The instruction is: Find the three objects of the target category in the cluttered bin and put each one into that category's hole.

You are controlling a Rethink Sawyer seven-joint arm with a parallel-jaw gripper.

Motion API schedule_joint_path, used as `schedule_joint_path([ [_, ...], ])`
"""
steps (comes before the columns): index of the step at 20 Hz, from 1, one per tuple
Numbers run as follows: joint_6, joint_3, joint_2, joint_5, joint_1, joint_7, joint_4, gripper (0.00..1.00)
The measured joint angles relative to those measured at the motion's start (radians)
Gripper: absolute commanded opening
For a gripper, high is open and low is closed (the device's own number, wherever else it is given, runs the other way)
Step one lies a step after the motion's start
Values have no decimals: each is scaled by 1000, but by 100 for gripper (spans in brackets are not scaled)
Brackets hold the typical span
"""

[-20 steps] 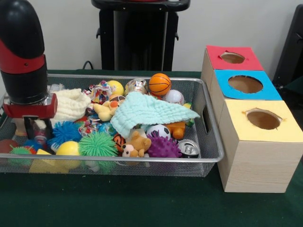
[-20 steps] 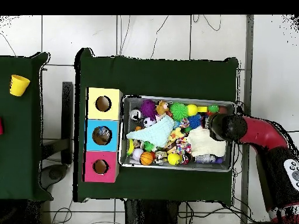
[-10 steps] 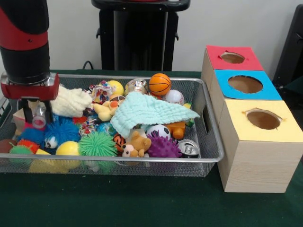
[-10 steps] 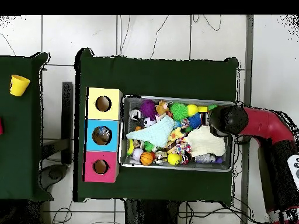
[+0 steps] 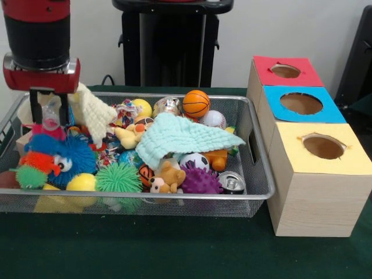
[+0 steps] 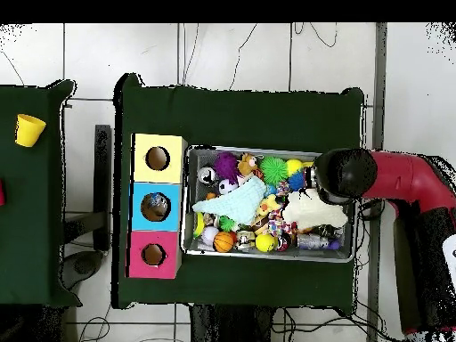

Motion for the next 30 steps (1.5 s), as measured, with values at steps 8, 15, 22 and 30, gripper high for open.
schedule_joint_path([
  [8,80,-16,-103,39,51,0,29,0],
  [15,82,-27,-171,83,61,0,96,0],
  [22,32,-44,-176,82,55,0,167,0],
  [30,-56,-64,-141,82,36,0,205,0],
])
